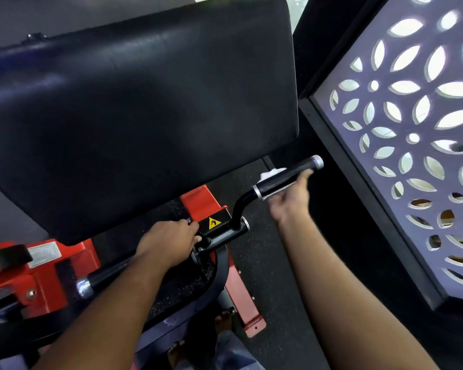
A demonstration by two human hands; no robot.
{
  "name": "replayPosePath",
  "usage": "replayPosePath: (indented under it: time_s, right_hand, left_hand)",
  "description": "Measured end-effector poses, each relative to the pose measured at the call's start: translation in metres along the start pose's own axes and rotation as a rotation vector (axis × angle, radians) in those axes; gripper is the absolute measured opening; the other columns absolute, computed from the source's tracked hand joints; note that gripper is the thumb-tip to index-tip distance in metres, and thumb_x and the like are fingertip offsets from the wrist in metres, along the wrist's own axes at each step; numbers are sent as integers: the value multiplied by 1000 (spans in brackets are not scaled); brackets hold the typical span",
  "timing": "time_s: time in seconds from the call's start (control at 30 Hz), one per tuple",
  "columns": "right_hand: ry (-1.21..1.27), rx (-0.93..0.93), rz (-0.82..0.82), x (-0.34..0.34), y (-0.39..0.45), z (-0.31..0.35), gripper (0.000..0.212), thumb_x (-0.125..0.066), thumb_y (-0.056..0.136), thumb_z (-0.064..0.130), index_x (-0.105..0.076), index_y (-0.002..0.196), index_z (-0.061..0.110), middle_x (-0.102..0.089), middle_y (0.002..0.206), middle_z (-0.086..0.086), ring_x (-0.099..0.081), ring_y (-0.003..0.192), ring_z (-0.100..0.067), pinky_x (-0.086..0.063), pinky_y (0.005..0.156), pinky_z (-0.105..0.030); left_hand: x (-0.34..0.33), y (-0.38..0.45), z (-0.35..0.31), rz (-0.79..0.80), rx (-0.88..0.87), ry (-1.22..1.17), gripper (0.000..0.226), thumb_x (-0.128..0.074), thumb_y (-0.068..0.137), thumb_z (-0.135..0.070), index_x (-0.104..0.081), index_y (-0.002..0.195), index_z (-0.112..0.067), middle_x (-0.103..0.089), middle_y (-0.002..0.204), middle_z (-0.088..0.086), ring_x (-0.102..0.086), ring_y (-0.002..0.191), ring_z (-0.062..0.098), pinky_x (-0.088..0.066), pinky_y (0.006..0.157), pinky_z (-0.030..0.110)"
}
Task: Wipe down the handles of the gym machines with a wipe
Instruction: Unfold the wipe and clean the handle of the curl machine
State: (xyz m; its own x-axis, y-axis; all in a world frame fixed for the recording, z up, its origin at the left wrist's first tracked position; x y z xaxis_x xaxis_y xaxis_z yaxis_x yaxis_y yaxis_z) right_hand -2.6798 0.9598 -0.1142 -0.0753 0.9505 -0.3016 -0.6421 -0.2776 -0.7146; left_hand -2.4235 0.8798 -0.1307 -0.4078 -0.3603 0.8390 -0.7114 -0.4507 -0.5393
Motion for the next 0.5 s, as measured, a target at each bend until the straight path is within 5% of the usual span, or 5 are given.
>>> replayPosePath:
  time_s: [0.1, 0.27, 0.37, 0.5]
  right_hand:
    - [155, 30, 56, 0, 25, 37, 83, -24, 89, 83, -63, 85, 11, -69, 81, -17, -68, 82, -34, -54, 95, -51]
    - [-84, 9, 24, -1, 2, -5, 76, -36, 87, 82, -64, 97, 12, -74, 88, -13, -72, 85, -33, -55, 94, -51]
    - [53, 12, 18, 5, 17, 23, 85, -36, 82, 85, -66, 107, 10, -72, 97, -13, -72, 96, -34, -55, 98, -51]
    - [-68, 129, -81, 2, 4, 12, 42, -55, 100, 52, -63, 111, 12, -73, 100, -7, -72, 94, -24, -59, 92, -42]
  left_hand:
    - [-2, 2, 2, 1, 0, -13, 38, -33, 108, -50, -52, 126, -22, -61, 112, 1, -66, 96, 27, -54, 74, 42]
    - [-1, 2, 0, -7, -11, 2, 39, -33, 109, -49, -52, 129, -22, -63, 114, 1, -67, 98, 26, -47, 69, 40]
    - [-2, 2, 0, -6, -15, 2, 39, -33, 109, -49, -52, 131, -22, -63, 115, 2, -67, 98, 26, -45, 67, 39]
    - [-2, 2, 1, -5, -9, 2, 40, -33, 109, -49, -52, 131, -22, -63, 115, 1, -67, 97, 26, -44, 66, 39]
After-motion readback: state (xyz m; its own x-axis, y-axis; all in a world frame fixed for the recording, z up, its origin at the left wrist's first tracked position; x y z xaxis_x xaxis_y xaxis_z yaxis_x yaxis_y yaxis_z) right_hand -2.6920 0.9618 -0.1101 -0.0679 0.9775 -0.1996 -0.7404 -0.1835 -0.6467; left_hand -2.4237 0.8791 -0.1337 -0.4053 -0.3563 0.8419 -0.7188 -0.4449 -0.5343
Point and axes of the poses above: each hand's wrist, its own y-axis towards the middle knuckle, its own x-axis out of the back of the hand, z = x × y, the point moved 5 cm from there along y, towards the middle knuckle
